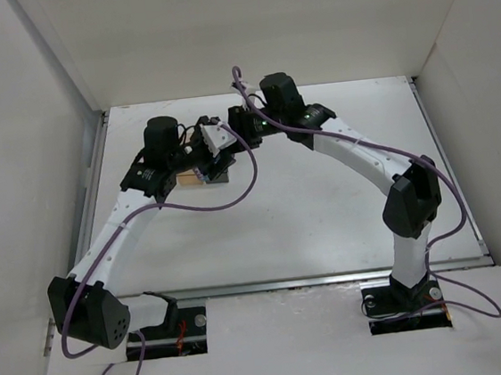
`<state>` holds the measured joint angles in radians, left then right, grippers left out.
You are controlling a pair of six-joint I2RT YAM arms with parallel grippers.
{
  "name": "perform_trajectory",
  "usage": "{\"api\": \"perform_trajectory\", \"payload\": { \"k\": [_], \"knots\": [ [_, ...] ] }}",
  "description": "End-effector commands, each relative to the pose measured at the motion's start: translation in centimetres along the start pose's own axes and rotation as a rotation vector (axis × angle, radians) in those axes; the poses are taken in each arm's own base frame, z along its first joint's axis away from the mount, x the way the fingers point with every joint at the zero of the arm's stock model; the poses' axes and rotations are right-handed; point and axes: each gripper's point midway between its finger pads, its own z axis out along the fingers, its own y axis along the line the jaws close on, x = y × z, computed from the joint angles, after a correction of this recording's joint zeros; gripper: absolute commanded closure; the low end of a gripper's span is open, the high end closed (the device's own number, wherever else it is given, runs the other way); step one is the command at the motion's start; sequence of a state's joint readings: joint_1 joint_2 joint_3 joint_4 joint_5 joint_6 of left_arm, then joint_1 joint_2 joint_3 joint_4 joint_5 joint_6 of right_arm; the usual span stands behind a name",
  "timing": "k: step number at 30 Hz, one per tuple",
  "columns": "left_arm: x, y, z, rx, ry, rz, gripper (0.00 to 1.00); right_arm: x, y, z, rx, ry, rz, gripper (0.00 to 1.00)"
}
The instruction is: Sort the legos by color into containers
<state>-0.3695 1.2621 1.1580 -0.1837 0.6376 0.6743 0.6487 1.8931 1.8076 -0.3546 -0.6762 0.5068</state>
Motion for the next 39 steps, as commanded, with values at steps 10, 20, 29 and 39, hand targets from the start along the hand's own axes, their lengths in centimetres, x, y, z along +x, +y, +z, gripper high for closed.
{"api": "perform_trajectory", "payload": {
  "k": [10, 20, 29, 39],
  "knots": [
    [-1.5, 0.5, -0.4, -0.035, -0.034, -0.006, 0.41, -1.5, 2.3, 0.1, -0.071, -0.036, -0.049, 1.0],
    [0.9, 0.0, -3.2, -0.134, 0.07, 0.053, 0.0, -3.0, -0.2, -2.4, -0.053, -0.093, -0.002, 1.0],
    [1.8, -0.2, -2.7, -0.148, 0.081, -0.018, 0.0, -2.5, 1.0, -2.2, -0.111, -0.07, -0.013, 1.0],
    [2.2, 1.6, -1.6, -0.184, 0.105, -0.019, 0.05, -2.1, 2.8, -2.8, -0.158, -0.058, -0.036, 1.0]
  ]
}}
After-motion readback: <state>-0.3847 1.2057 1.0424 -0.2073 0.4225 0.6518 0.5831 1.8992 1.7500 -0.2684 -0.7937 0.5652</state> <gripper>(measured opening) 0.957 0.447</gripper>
